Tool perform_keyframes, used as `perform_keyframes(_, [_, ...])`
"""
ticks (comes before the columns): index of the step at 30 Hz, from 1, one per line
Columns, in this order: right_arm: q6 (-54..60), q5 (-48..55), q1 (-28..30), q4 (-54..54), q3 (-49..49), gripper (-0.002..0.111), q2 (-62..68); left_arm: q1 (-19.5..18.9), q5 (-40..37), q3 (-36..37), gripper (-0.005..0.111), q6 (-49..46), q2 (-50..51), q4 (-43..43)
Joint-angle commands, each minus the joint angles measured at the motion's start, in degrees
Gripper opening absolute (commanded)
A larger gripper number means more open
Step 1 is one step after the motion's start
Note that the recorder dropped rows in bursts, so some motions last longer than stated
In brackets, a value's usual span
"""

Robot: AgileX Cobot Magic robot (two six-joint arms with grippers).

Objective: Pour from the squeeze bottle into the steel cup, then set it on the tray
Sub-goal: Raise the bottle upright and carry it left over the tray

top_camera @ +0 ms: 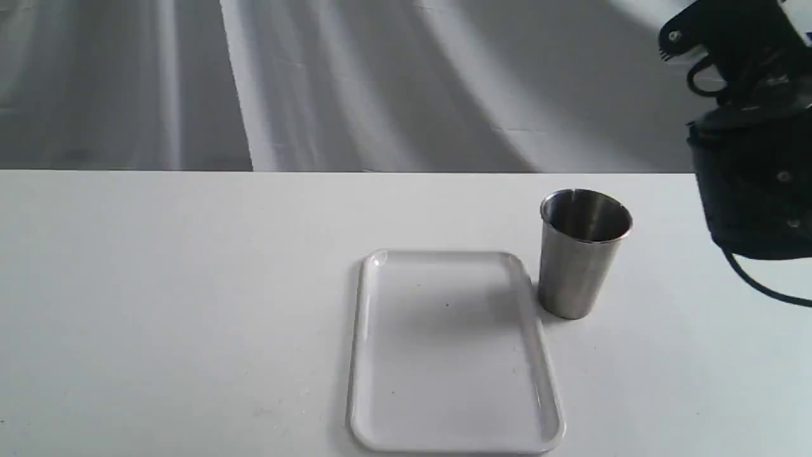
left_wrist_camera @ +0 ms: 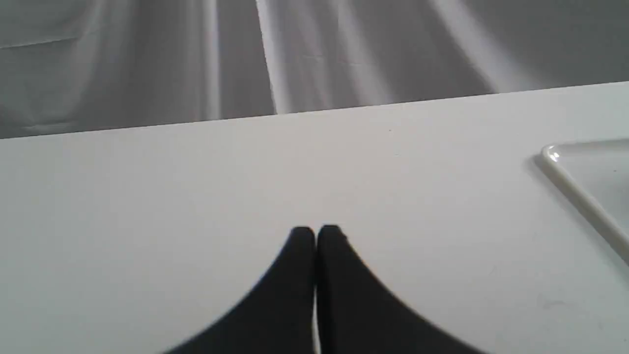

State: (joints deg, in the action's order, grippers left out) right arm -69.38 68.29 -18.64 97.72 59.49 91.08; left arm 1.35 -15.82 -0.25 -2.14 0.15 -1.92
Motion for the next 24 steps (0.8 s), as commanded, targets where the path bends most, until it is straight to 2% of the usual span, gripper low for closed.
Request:
perform_keyframes(1, [-3.1,1.7,-0.1,2.1,0.3,0.017,-3.2,-0.1,0.6,0.3,0.000,0.2,-0.1,0.0])
perform_keyframes(5, [-4.5,1.1,-0.1,2.1,0.3,0.017,-6.3,-0.1,0.6,0.3,0.000,0.2,-0.1,0.0])
perform_keyframes(13, [-7.0,-13.4,-0.3,1.2,0.3,0.017,-11.9,-0.1,0.6,0.3,0.000,0.1,-0.1,0.0])
perform_keyframes(17, [-8.9,-22.1,-0.3,-2.0,0.3,0.017,-13.6,-0.1,0.6,0.3,0.000,0.1,-0.1,0.0])
perform_keyframes(24, [-9.2,-44.7,-0.2,-2.3,0.3,0.017,-14.6,-0.1,0.6,0.3,0.000,0.3,-0.1,0.0])
